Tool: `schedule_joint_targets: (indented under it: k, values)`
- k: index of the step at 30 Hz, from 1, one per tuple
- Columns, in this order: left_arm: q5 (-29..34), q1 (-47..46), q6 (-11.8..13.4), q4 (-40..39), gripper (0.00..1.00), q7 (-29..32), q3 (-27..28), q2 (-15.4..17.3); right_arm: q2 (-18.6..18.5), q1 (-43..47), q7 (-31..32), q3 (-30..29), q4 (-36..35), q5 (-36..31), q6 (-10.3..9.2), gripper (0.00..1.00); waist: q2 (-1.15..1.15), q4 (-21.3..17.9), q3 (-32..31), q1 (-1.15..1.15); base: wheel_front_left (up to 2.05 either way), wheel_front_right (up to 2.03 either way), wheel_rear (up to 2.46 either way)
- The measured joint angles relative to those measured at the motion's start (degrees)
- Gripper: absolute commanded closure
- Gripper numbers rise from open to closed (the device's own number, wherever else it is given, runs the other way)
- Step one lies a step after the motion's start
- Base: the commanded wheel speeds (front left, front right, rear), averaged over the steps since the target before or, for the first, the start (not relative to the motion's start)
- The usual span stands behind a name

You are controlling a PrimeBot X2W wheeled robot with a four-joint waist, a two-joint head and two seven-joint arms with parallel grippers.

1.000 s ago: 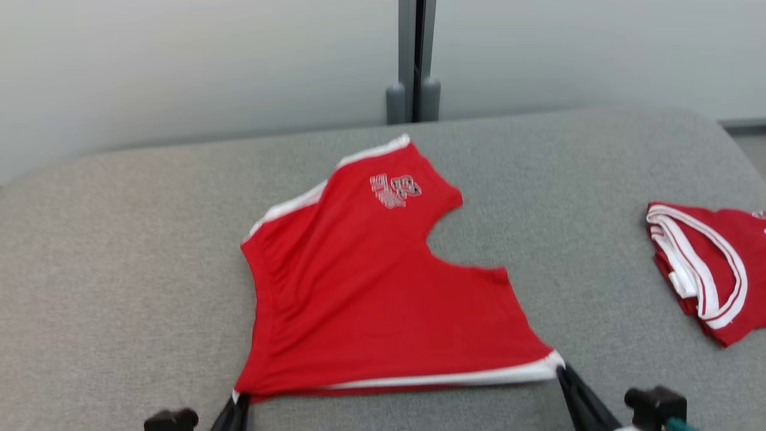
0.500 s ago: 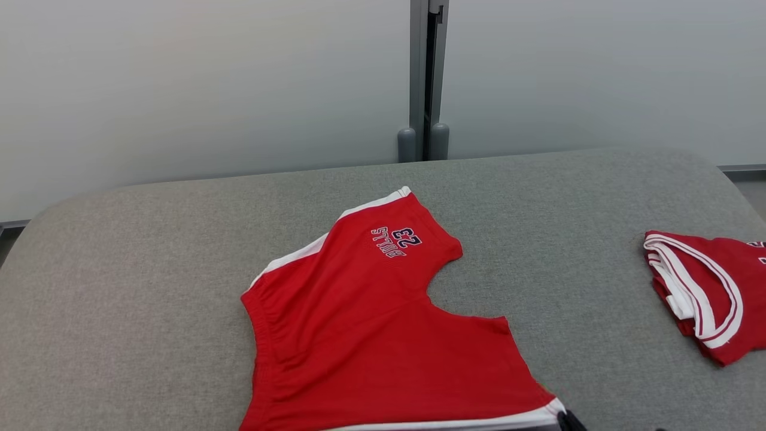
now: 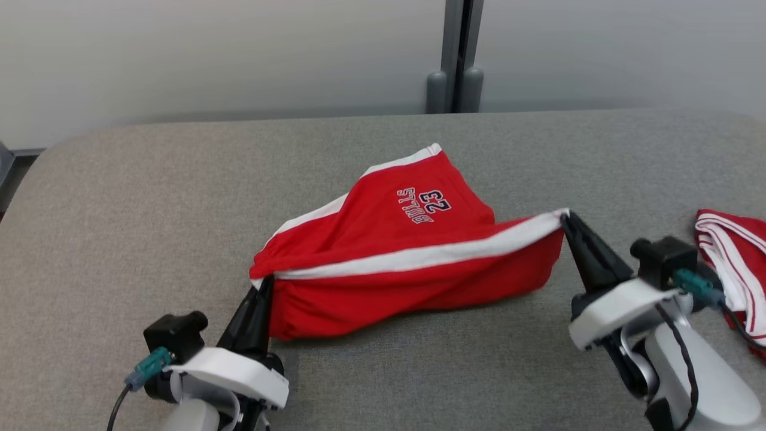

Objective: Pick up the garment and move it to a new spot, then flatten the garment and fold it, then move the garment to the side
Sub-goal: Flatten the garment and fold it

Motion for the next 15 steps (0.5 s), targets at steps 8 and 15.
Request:
schedule_joint_targets:
  k: [8,15]
  values:
    - [-1.30,-10.57,0.00,3.32,1.00,-0.01,-0.18,-0.40,-0.38,-18.18,0.00,2.37,9.67,-2.10,0.00,1.00,0.00,3.01,6.81,0.00,0.00,0.00,0.00]
    - [-6.92,-18.41,0.00,5.67,1.00,0.00,-3.21,-0.63,-0.27,-31.88,0.00,2.42,20.20,-4.55,0.00,1.00,0.00,7.14,14.62,0.00,0.00,0.00,0.00]
